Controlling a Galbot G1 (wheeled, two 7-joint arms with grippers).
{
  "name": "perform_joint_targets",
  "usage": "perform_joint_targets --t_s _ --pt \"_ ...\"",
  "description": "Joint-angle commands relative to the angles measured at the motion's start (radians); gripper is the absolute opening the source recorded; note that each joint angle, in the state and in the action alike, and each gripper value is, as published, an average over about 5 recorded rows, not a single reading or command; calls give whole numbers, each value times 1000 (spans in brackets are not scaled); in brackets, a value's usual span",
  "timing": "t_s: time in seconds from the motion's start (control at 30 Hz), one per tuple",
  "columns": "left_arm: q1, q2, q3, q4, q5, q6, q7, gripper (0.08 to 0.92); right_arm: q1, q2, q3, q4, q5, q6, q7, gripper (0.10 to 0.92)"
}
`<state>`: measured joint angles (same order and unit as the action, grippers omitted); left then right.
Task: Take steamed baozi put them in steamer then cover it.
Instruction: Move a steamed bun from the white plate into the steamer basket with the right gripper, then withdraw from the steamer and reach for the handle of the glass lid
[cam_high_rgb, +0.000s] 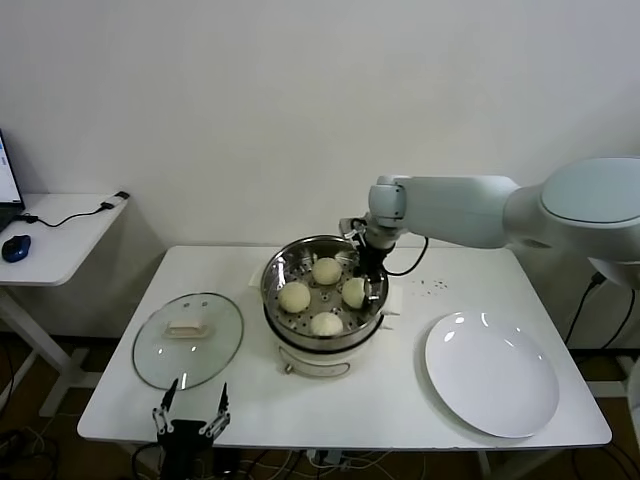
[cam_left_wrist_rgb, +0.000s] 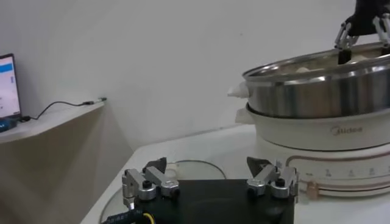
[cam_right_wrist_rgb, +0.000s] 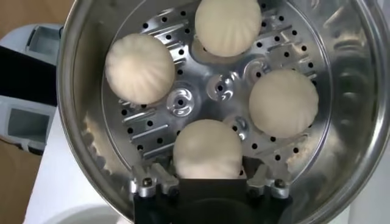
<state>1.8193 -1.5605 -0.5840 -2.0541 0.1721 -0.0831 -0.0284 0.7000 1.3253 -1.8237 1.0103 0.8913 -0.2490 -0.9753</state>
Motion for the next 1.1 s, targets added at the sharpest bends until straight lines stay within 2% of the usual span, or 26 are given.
perform_joint_targets --t_s 0.03,0.27,0.4,0.5,0.7,0.87,1.1 --pt "-1 1 2 1 2 1 1 823 -6 -7 17 8 -7 -4 5 815" --pt "4 3 4 0 7 -2 1 823 53 -68 54 42 14 2 4 823" --pt "2 6 2 -5 8 -1 1 823 98 -153 91 82 41 25 31 823" --pt "2 6 2 -10 12 0 1 823 114 -243 123 127 97 100 120 823" --pt "4 2 9 -22 30 0 1 823 75 -490 227 320 200 281 421 823" --pt "11 -1 18 -27 51 0 -4 823 -188 -691 511 439 179 387 647 823" --pt "-2 -9 4 -52 87 11 0 823 -726 -828 1076 555 105 421 812 823"
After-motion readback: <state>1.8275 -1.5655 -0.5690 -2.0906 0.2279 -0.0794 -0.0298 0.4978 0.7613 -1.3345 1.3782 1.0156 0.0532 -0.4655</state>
